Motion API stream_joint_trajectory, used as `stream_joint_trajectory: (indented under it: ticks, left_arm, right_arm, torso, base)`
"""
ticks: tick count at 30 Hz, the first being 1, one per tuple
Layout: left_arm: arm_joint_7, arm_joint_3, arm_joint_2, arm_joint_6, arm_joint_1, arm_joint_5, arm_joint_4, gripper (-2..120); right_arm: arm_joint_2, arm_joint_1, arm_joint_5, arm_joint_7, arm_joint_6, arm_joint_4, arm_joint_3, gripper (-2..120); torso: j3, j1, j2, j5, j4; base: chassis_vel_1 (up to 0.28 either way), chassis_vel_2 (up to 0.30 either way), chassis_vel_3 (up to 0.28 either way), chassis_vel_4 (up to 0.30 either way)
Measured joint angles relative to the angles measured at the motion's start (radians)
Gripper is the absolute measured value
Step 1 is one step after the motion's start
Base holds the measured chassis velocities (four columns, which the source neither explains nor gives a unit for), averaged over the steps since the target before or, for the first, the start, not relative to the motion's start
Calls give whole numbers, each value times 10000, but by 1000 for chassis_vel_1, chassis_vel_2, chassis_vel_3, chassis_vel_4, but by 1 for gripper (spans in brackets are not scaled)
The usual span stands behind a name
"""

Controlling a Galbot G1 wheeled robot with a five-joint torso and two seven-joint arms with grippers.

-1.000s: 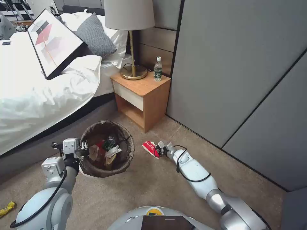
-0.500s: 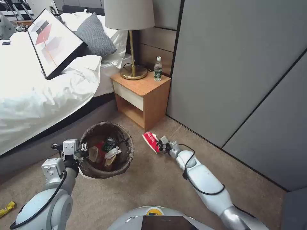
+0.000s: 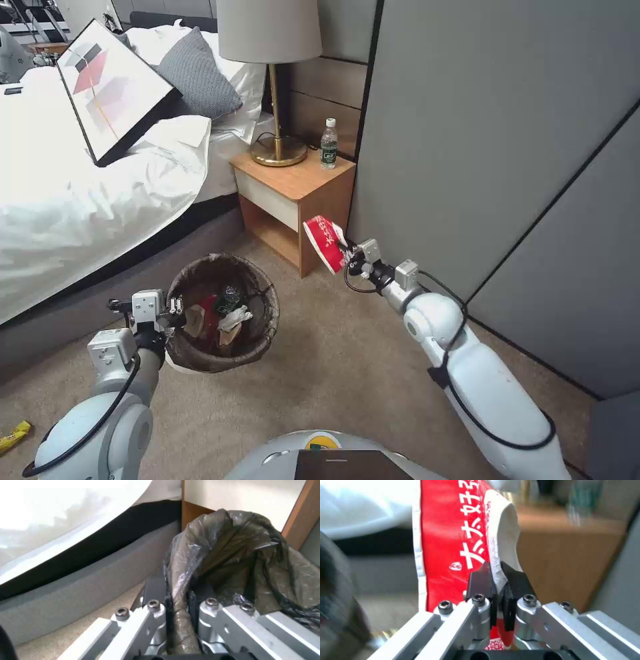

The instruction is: Pick up the trash bin, then pick up the garbage from the floor and place it into the trash bin.

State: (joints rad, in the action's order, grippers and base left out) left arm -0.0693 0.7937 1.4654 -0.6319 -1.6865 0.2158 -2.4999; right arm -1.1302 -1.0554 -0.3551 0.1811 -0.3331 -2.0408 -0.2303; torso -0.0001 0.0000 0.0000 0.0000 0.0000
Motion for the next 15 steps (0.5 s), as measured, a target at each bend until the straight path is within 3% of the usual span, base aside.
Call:
stream_joint_trajectory:
  ticks: [4,15]
  left_arm:
    - [-7,-37,7,-8,39,-28,0,7]
    - [-9,-146,49,-35,70,-92,0,7]
  right_arm:
    - [-251,134,-499,-101,-575,-1394,442,3]
    - [-1033,380,-698,269,-1235,-2149,1638,3]
  torso:
    - [0,0,0,-2,-1]
    - [1,0,0,-3,1]
  base:
    - [0,0,0,0]
    - [0,0,0,0]
